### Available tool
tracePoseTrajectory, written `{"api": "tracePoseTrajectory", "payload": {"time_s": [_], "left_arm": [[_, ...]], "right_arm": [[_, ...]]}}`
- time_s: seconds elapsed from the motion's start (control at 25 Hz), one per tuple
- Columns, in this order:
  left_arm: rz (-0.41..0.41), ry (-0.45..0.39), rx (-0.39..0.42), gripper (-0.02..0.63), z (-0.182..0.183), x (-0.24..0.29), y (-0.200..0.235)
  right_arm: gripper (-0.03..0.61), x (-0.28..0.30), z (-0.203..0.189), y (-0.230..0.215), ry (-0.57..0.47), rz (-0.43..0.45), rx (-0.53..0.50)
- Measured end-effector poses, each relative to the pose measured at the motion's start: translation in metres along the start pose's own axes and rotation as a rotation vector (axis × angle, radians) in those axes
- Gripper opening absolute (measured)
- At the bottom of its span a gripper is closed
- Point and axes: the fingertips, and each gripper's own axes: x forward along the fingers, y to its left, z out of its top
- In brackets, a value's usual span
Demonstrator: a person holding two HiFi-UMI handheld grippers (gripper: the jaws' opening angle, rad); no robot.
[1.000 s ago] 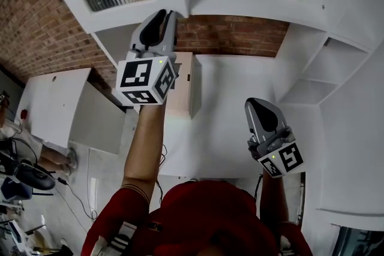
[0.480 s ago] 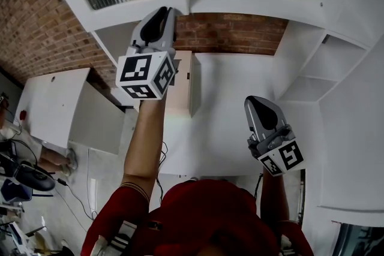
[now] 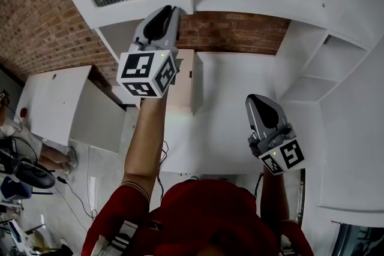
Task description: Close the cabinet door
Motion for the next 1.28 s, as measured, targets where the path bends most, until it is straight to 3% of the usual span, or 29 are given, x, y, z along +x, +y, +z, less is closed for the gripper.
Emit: {"api": "tracePoseTrajectory", "payload": {"time_s": [0.48, 0.96, 1.28], "left_arm": [[-0.042, -0.010, -0.019, 0.043, -0.003, -0.021, -0.020], [-0.219, -0.019, -0.108, 0.003, -0.018, -0.077, -0.100], [-0.291, -0.016, -0.184, 0.003, -0.028, -0.119, -0.143]], "right_arm": [[0.014, -0.003, 0.004, 0.005, -0.007, 0.013, -0.001], [0.014, 0.002, 0.033, 0.017, -0.070, 0.050, -0.028], [0.014, 0.000, 0.036, 0.029, -0.089, 0.080, -0.019]]}}
